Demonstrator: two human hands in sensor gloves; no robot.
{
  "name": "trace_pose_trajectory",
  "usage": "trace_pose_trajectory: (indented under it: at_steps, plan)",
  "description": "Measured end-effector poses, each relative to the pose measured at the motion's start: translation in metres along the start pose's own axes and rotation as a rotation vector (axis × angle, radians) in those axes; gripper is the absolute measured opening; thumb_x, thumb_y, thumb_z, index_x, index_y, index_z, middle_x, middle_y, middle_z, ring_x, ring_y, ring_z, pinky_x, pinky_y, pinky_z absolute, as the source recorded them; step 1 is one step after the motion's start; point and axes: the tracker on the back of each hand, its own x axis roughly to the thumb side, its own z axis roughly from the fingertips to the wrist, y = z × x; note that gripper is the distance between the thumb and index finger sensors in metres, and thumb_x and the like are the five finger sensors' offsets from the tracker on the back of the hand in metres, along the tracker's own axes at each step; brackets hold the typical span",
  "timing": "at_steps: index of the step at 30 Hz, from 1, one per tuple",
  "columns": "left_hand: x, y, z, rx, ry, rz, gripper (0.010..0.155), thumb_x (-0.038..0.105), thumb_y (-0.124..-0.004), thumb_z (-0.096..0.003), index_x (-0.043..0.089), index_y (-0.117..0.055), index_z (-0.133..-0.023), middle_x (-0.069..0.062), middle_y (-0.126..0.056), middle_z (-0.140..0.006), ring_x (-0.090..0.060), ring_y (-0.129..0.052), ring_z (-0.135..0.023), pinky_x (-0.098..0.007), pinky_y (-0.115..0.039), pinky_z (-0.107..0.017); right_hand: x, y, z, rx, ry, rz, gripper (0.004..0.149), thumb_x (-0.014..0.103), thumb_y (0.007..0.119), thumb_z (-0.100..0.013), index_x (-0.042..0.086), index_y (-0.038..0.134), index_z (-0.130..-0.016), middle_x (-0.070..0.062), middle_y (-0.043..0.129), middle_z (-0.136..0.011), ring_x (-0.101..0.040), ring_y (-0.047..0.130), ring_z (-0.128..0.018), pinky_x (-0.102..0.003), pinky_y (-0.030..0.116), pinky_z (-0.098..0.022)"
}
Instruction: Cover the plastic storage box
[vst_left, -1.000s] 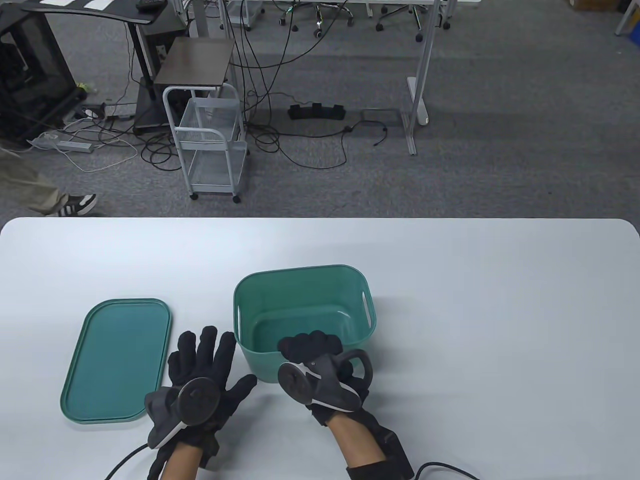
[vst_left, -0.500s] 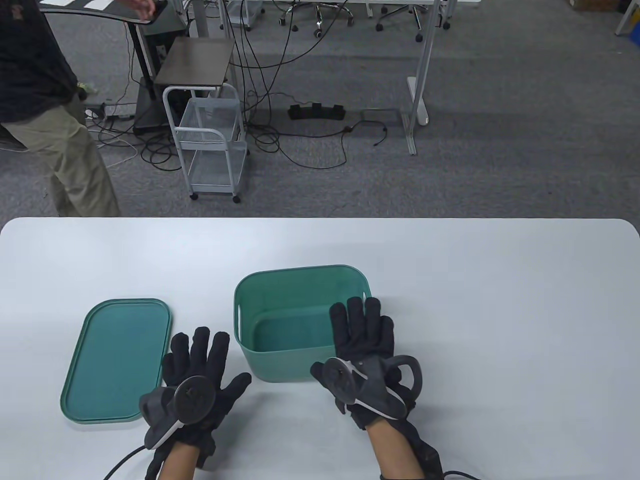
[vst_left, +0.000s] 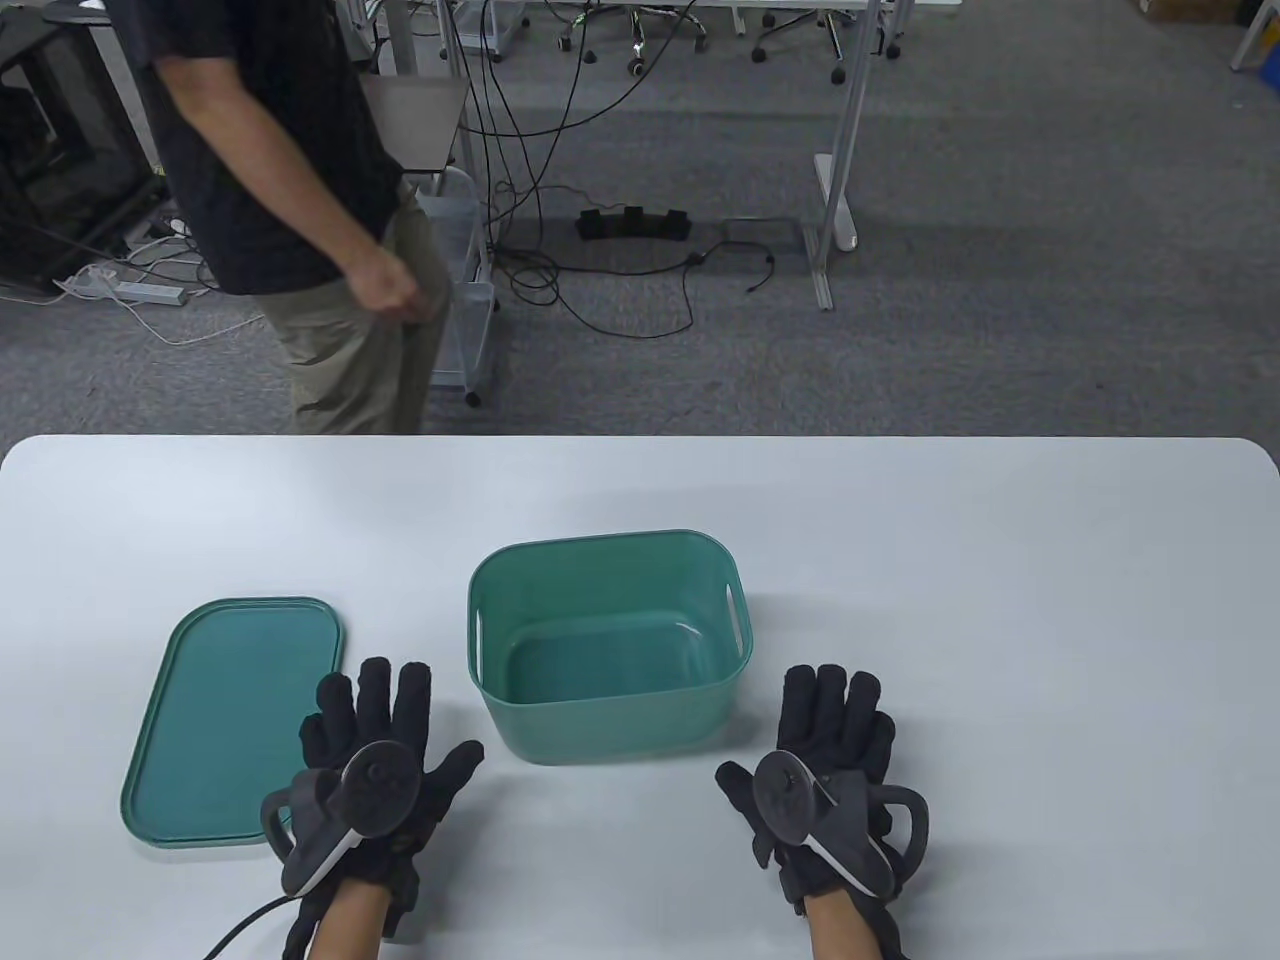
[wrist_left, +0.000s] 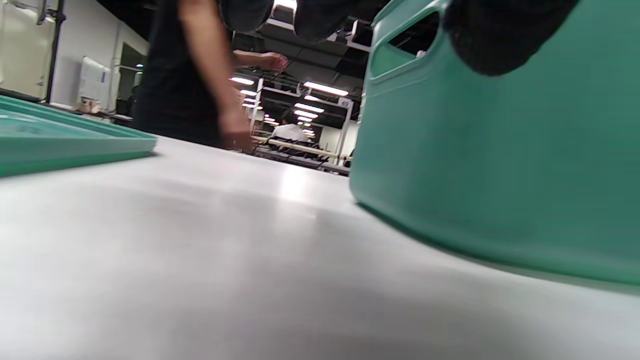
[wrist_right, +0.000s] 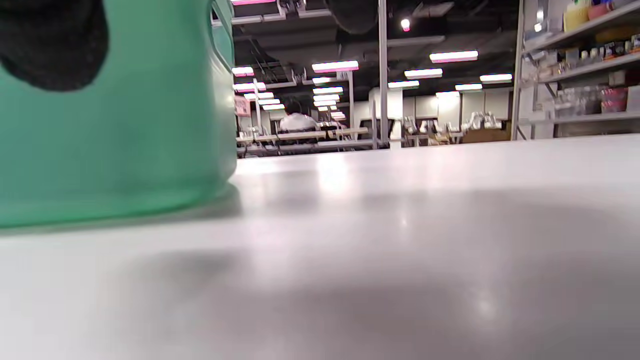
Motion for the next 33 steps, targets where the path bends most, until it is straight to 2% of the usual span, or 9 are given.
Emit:
trace_pose_trajectory:
  at_steps: [2,7,14,20,23,28,31,33]
  plan:
    - [-0.007,-0.001,-0.002,-0.025,0.042,0.001,0.095,0.074,-0.070,-0.0482,0.026,-0.035,-0.122,-0.019,-0.029,-0.129,-0.057,-0.018,-0.112,-0.072,-0.022,-0.075,0.000,0.000,0.002,-0.040,-0.018,0.008,0.111,0.075,0.070,-0.042,0.006,0.020,-0.114,-0.030,0.031,-0.122,-0.060,0.023,-0.108,-0.070,0.033,-0.073]
    - [-0.027,-0.004,-0.006,-0.076,0.140,0.012,0.099,0.074,-0.073,-0.0475,0.024,-0.032,-0.123,-0.019,-0.026,-0.129,-0.057,-0.014,-0.112,-0.072,-0.021,-0.075,-0.002,0.003,0.006,-0.011,-0.004,-0.010,0.110,0.074,0.070,-0.043,0.006,0.021,-0.113,-0.030,0.033,-0.122,-0.060,0.025,-0.108,-0.070,0.034,-0.073]
    - [-0.056,-0.013,-0.009,-0.216,0.311,0.077,0.109,0.074,-0.074,-0.0476,0.015,-0.018,-0.120,-0.024,-0.016,-0.127,-0.056,-0.006,-0.110,-0.071,-0.019,-0.075,-0.002,0.003,0.007,0.003,0.006,-0.016,0.108,0.073,0.070,-0.043,0.006,0.022,-0.113,-0.029,0.036,-0.122,-0.060,0.027,-0.108,-0.070,0.035,-0.073]
    - [-0.071,-0.020,-0.010,-0.329,0.428,0.111,0.110,0.071,-0.076,-0.0478,0.005,-0.023,-0.118,-0.031,-0.023,-0.124,-0.059,-0.015,-0.109,-0.070,-0.022,-0.075,0.001,0.003,0.008,0.000,-0.008,-0.025,0.107,0.073,0.069,-0.044,0.006,0.024,-0.113,-0.029,0.038,-0.121,-0.059,0.029,-0.108,-0.070,0.036,-0.073]
    - [-0.073,-0.020,-0.012,-0.339,0.435,0.112,0.106,0.067,-0.078,-0.0486,0.004,-0.029,-0.119,-0.030,-0.022,-0.123,-0.059,-0.021,-0.109,-0.069,-0.025,-0.076,0.003,0.003,0.008,-0.001,-0.017,-0.032,0.107,0.073,0.069,-0.044,0.006,0.024,-0.114,-0.029,0.038,-0.121,-0.059,0.029,-0.108,-0.070,0.036,-0.073]
    - [-0.067,-0.016,-0.013,-0.303,0.415,0.020,0.090,0.056,-0.083,-0.0494,0.004,-0.049,-0.114,-0.025,-0.042,-0.118,-0.056,-0.040,-0.106,-0.063,-0.044,-0.076,0.005,0.003,0.009,-0.008,-0.031,-0.040,0.105,0.072,0.069,-0.044,0.006,0.026,-0.114,-0.028,0.039,-0.121,-0.058,0.031,-0.108,-0.069,0.037,-0.073]
    - [-0.062,-0.012,-0.014,-0.239,0.397,-0.083,0.070,0.046,-0.089,-0.0473,0.010,-0.066,-0.103,-0.018,-0.065,-0.106,-0.048,-0.061,-0.098,-0.058,-0.060,-0.070,0.006,0.002,0.009,-0.003,-0.030,-0.080,0.105,0.072,0.069,-0.044,0.006,0.026,-0.114,-0.029,0.040,-0.121,-0.058,0.032,-0.108,-0.069,0.039,-0.072]
    - [-0.059,-0.009,-0.015,-0.235,0.402,-0.078,0.060,0.039,-0.094,-0.0445,0.012,-0.077,-0.096,-0.016,-0.078,-0.097,-0.046,-0.074,-0.091,-0.055,-0.068,-0.065,0.006,0.001,0.009,-0.006,-0.030,-0.096,0.105,0.072,0.069,-0.044,0.006,0.027,-0.114,-0.029,0.041,-0.121,-0.058,0.034,-0.108,-0.069,0.040,-0.072]
